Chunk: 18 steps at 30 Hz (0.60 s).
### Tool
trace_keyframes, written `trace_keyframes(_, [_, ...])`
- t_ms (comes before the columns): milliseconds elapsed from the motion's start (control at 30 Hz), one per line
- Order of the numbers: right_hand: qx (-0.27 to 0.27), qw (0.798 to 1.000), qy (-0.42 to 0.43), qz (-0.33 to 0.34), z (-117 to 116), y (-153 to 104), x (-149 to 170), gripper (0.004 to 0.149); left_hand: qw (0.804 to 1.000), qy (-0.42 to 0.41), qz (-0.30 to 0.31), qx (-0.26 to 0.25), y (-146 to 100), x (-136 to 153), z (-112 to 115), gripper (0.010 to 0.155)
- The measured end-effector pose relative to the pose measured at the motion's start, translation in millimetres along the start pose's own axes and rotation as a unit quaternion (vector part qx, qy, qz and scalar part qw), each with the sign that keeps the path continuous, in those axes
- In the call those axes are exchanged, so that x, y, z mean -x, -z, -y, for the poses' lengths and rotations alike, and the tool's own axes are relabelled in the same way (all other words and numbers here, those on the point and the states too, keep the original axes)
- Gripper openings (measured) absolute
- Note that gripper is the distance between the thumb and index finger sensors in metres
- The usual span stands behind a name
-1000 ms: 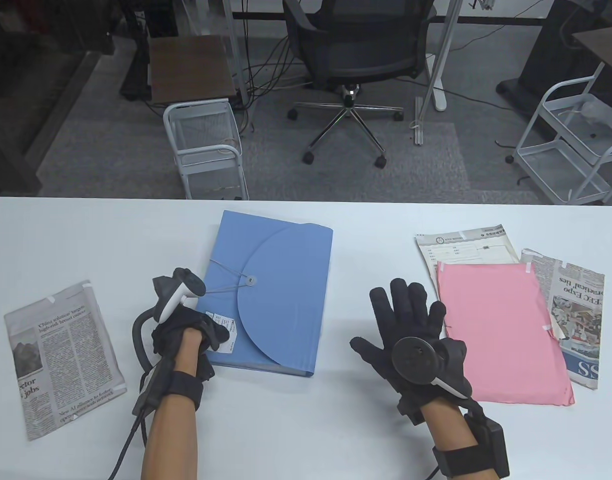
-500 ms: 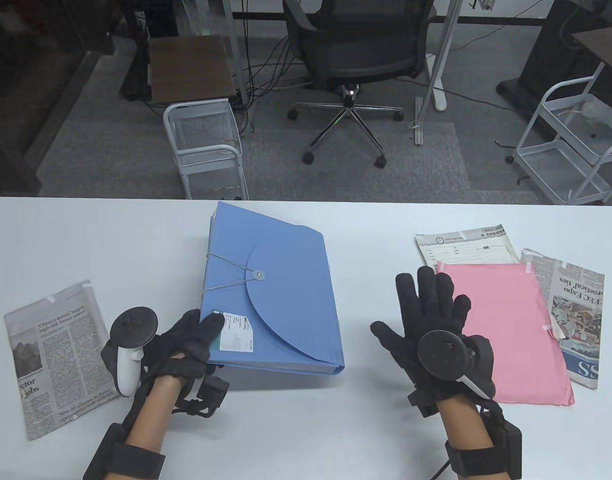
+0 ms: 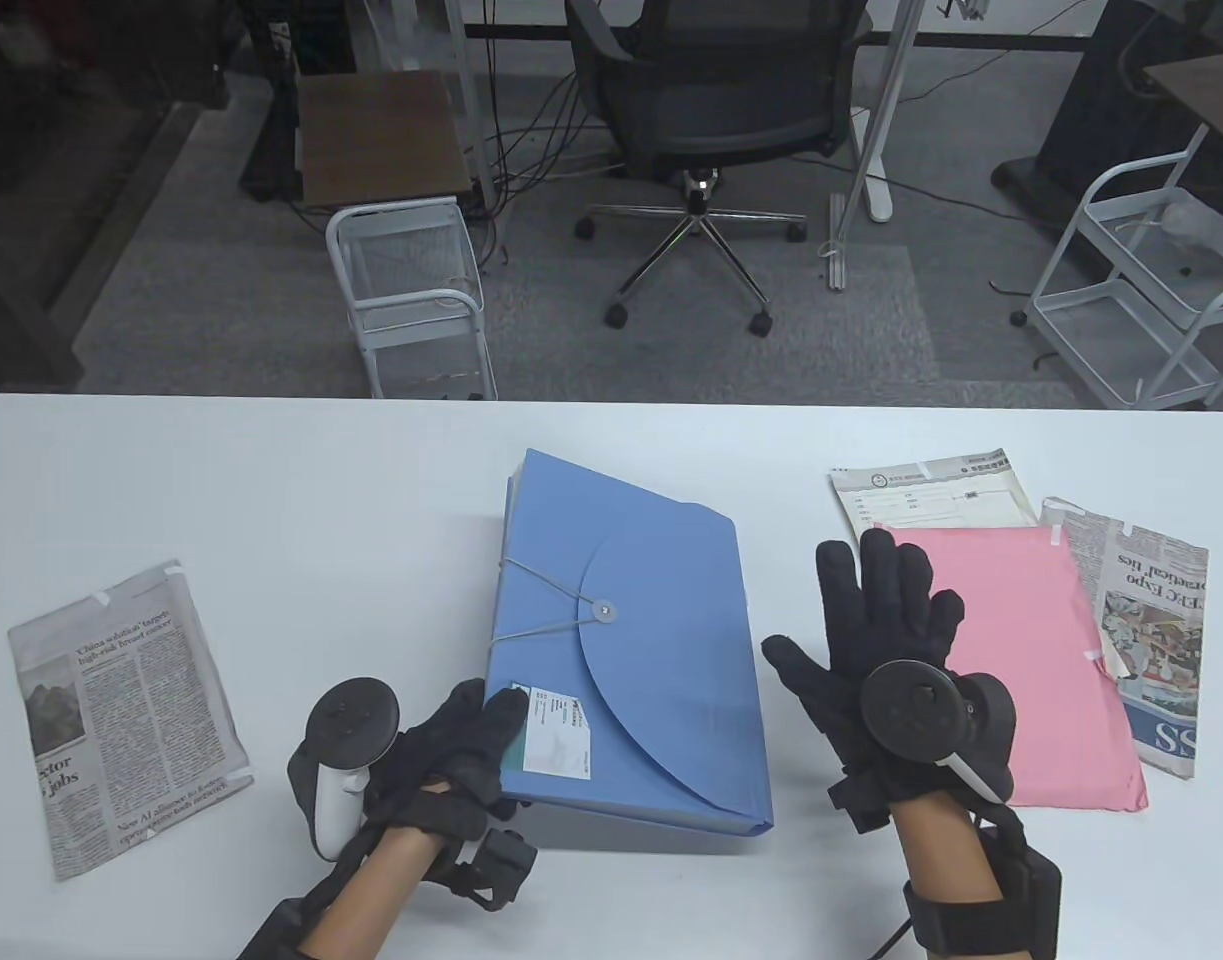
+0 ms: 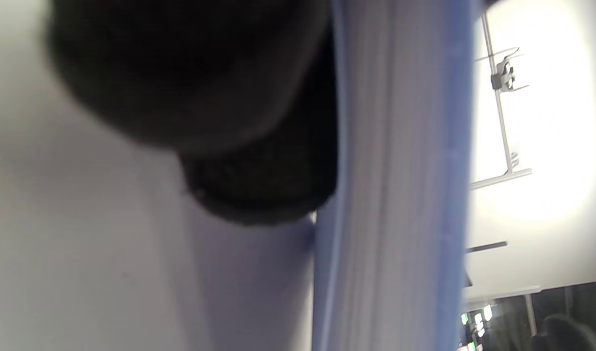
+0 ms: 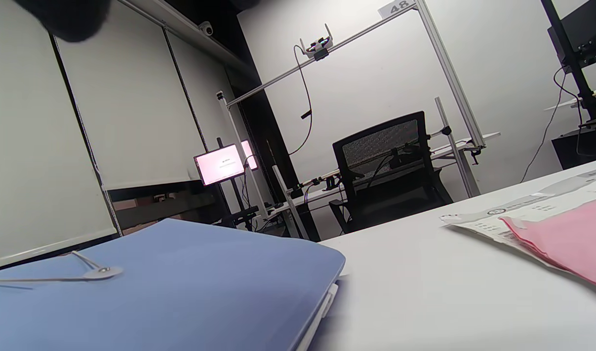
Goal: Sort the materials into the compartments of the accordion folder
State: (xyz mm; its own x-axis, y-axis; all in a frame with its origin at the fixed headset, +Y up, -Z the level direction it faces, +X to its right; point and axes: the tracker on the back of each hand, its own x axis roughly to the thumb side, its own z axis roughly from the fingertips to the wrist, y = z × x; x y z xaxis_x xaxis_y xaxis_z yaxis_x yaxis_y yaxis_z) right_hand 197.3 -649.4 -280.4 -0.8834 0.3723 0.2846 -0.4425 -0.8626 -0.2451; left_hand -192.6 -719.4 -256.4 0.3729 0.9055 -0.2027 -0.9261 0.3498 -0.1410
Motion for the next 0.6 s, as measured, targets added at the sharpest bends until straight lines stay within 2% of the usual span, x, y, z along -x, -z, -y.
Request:
trace_keyframes(100, [-0.005,1.000,-0.001,0.000,-1,0,-1,0.086,0.998,0.051,-0.016,0.019,3,7,4,0.042])
trace_keyframes(167, [-0.008,1.000,-0.005,0.002,-2,0,-2,0.086,0.988,0.149,-0.021,0.036,5,8,3,0.045])
trace_keyframes(233, [-0.011,1.000,-0.007,0.006,-4,0,-4,0.086,0.978,0.197,-0.040,0.057,7,10,2,0.047])
trace_keyframes(300, [-0.016,1.000,-0.012,0.010,-7,0,-6,0.086,0.962,0.251,-0.056,0.093,10,10,4,0.050])
trace_keyframes(467, [-0.037,0.999,-0.025,0.020,-16,-1,-12,0.086,0.910,0.382,-0.076,0.144,15,12,14,0.055])
trace_keyframes(533, [-0.042,0.998,-0.029,0.022,-19,-1,-13,0.086,0.905,0.389,-0.086,0.150,14,10,16,0.056])
trace_keyframes(600, [-0.049,0.998,-0.032,0.025,-21,-2,-15,0.086,0.889,0.425,-0.086,0.148,14,7,17,0.057])
